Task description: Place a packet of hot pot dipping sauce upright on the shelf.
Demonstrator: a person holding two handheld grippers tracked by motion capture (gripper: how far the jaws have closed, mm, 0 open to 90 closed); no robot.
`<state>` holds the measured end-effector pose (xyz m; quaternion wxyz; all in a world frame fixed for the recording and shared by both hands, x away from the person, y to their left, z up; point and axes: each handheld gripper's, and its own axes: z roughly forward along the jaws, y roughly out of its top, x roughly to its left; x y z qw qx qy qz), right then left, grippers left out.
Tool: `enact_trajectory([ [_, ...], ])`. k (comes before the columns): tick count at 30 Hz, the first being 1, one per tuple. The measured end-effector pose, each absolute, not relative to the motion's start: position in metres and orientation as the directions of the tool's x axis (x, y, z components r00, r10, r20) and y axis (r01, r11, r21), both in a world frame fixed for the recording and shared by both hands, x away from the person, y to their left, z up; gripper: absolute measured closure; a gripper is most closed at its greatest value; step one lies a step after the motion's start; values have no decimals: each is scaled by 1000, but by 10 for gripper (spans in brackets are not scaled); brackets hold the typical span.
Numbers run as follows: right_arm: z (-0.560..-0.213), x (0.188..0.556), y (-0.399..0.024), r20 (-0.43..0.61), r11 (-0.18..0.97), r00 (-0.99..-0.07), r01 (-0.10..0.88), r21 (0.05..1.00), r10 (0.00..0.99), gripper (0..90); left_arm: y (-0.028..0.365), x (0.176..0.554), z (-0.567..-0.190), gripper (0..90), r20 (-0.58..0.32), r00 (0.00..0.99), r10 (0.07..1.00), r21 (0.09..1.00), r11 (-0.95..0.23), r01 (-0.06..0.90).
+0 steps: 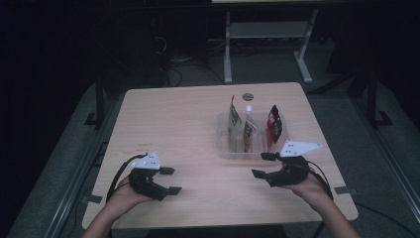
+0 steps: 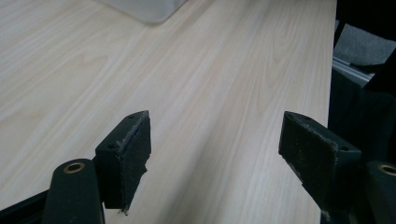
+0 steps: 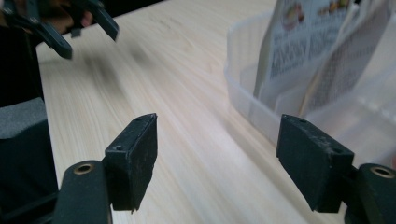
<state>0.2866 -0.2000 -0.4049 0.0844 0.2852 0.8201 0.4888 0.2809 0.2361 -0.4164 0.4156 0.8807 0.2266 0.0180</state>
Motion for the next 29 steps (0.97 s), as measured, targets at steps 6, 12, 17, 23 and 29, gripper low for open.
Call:
enact_trajectory([
  [6, -420, 280, -208, 148, 367, -804, 416, 832, 576, 268, 243, 273, -423, 249, -148, 887, 437, 726, -561, 398],
  [12, -438, 274, -220, 130, 390, -768, 454, 801, 627, 247, 252, 268, -435, 249, -151, 871, 468, 719, -553, 421],
  [17, -446, 276, -225, 145, 384, -753, 480, 789, 642, 238, 256, 267, -439, 249, -123, 872, 474, 701, -580, 414],
  [23, -453, 281, -233, 121, 401, -733, 493, 772, 669, 238, 263, 272, -444, 241, -120, 860, 497, 698, -573, 429],
  [29, -455, 283, -235, 102, 415, -733, 489, 767, 673, 237, 260, 272, -446, 240, -104, 867, 487, 685, -597, 418],
])
